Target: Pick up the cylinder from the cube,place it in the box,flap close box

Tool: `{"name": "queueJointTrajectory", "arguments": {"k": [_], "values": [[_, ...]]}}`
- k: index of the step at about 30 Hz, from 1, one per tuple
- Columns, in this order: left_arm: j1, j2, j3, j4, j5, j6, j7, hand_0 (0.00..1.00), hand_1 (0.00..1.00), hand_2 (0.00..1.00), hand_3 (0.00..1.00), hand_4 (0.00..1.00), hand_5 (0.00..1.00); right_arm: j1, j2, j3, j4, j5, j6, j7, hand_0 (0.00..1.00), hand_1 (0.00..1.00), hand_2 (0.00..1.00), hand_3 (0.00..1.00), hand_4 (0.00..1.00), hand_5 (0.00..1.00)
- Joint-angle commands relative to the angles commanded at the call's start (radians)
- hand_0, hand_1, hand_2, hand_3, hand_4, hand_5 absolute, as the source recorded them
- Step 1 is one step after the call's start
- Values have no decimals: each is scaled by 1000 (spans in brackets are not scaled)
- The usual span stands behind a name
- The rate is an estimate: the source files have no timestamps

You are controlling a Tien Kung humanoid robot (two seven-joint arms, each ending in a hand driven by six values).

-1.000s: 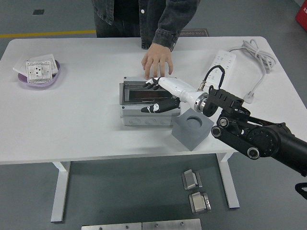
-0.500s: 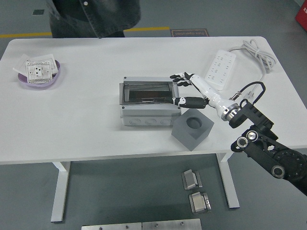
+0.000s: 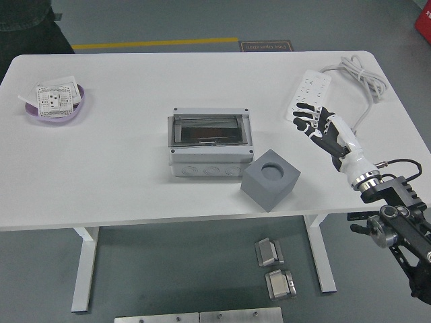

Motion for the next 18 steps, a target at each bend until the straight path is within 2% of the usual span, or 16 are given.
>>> {"name": "queueJointTrajectory", "arguments": {"k": [1, 2, 7, 9, 18], "values": [[0, 1, 0, 0, 1, -1, 1, 903, 888, 879, 953, 993, 596, -2, 0, 1, 4, 31, 7, -2, 758, 709, 729, 748, 998, 586], [-1, 2, 0, 0, 1, -2, 3, 870, 854, 844, 926, 947, 545, -5, 0, 4, 9, 58, 13, -3, 773, 717, 728, 748, 998, 594], [-5, 11, 5, 0, 0, -5, 8, 870, 854, 844, 926, 947, 545, -9, -6, 15, 30, 186, 38, -14, 773, 717, 728, 748, 998, 594], [-7, 15, 7, 0, 0, -5, 9, 832, 830, 825, 897, 914, 509, -9, -10, 18, 34, 220, 46, -19, 774, 718, 729, 748, 998, 601], [-10, 26, 14, -2, 2, -8, 14, 824, 822, 815, 890, 909, 506, -8, -20, 25, 53, 229, 103, -67, 790, 721, 730, 751, 998, 614]]}}
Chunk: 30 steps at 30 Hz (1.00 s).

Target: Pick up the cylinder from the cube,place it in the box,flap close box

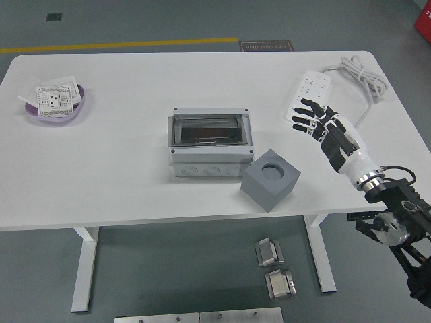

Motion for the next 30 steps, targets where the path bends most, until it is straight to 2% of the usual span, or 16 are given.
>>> {"name": "queueJointTrajectory", "arguments": {"k": [2, 7, 8, 12, 30], "values": [[0, 2, 2, 0, 1, -1, 1, 816, 815, 808, 885, 911, 507, 2, 0, -1, 3, -4, 9, -6, 810, 744, 763, 783, 998, 624], [-3, 12, 9, -1, 3, -2, 3, 816, 815, 808, 885, 911, 507, 8, 0, 0, 10, -10, 17, -11, 810, 744, 763, 783, 998, 624], [-4, 14, 10, -1, 4, -2, 4, 814, 812, 805, 885, 915, 509, 10, 0, 1, 11, -10, 18, -11, 840, 780, 803, 832, 998, 624], [-7, 19, 9, -1, 7, -3, 4, 814, 812, 805, 885, 915, 509, 14, -1, 5, 17, -7, 22, -12, 840, 780, 803, 832, 998, 624], [4, -1, -28, -5, 26, 1, 1, 810, 806, 799, 880, 880, 476, 11, 10, 56, 51, -41, 25, -24, 847, 789, 817, 837, 998, 656]]}}
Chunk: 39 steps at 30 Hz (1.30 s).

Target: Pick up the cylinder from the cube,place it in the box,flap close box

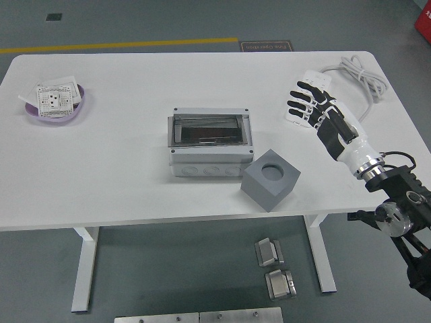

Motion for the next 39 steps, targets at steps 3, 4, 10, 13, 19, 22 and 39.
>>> {"name": "queueJointTrajectory", "arguments": {"k": [3, 4, 10, 13, 19, 22, 39], "values": [[-3, 3, -22, -2, 14, 1, -1, 808, 805, 796, 879, 876, 472, -10, 1, 12, 6, -18, -6, -1, 852, 791, 818, 837, 998, 677], [-4, 4, -30, -3, 21, 1, -1, 808, 805, 796, 879, 876, 472, -12, 1, 15, 8, -24, -8, -1, 852, 791, 818, 837, 998, 677], [-17, 14, -86, -9, 68, 2, 1, 806, 802, 793, 877, 874, 470, -16, 5, 35, 13, -43, -27, 5, 853, 791, 818, 833, 998, 677], [-27, 20, -129, -13, 99, 9, -8, 806, 802, 793, 877, 874, 470, -18, 7, 45, 12, -43, -37, 8, 853, 791, 818, 833, 998, 677], [-33, 26, -233, -29, 189, 38, -42, 802, 799, 765, 873, 870, 465, -19, 8, 55, 11, -43, -53, 15, 852, 786, 811, 826, 998, 682], [-33, 27, -275, -39, 230, 50, -55, 792, 782, 710, 859, 870, 464, -19, 8, 56, 11, -42, -57, 17, 843, 775, 798, 810, 998, 683], [-32, 16, -301, -44, 252, 65, -70, 760, 747, 689, 825, 862, 454, -26, 8, 57, 12, -66, -60, 9, 838, 753, 770, 785, 998, 687]]}}
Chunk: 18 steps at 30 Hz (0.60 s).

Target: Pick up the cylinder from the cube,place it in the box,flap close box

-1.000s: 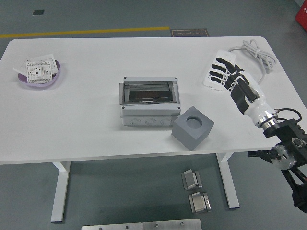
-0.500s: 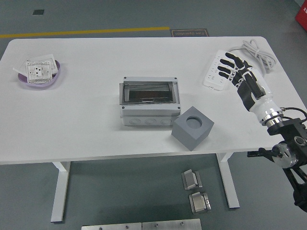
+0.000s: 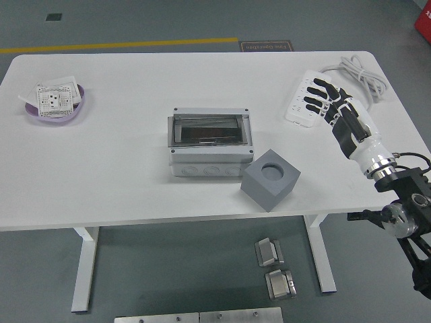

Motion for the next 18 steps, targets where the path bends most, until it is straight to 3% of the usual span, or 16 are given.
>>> {"name": "queueJointTrajectory", "arguments": {"k": [18], "values": [[-3, 0, 14, 4, -14, 0, 0, 754, 749, 687, 822, 828, 416, -4, -1, 32, 4, -9, -10, 2, 839, 750, 768, 780, 998, 687]]}}
